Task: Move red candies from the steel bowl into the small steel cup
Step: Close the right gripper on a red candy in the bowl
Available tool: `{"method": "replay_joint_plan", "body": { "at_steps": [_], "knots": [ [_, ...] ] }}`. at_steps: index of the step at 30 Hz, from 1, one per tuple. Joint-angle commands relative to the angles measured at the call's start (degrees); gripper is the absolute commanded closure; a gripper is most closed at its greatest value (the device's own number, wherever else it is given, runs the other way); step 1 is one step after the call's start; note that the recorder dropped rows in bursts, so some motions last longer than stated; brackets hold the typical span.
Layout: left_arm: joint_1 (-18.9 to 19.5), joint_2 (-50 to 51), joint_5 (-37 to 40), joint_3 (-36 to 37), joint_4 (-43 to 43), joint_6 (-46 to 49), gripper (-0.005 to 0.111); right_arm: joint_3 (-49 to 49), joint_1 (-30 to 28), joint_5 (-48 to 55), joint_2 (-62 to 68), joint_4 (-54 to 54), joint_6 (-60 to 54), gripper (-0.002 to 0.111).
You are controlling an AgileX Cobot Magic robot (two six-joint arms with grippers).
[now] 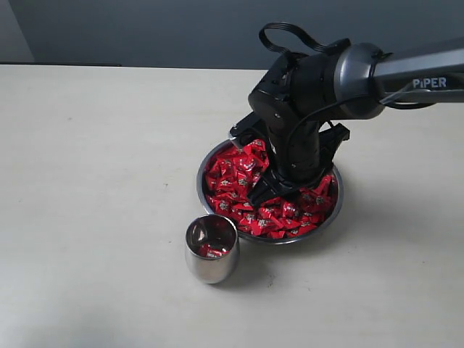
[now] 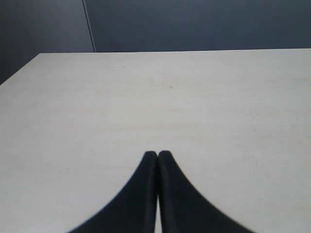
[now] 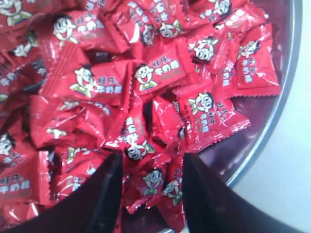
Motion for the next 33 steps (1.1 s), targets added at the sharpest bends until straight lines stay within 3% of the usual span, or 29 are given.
{"method": "replay_joint_plan", "body": {
  "at_steps": [1,33],
  "knots": [
    [-0.27,-0.27,-0.58,0.26,-0.35,-0.08,0.106,0.07,-0.27,0.21,-0.04,-0.57,0.02,0.071],
    [-0.27,-0.27,-0.58,0.26,-0.35,-0.08,0.106,0.07,-0.27,0.34,-0.04,0.44,0.02,0.071]
  ]
}}
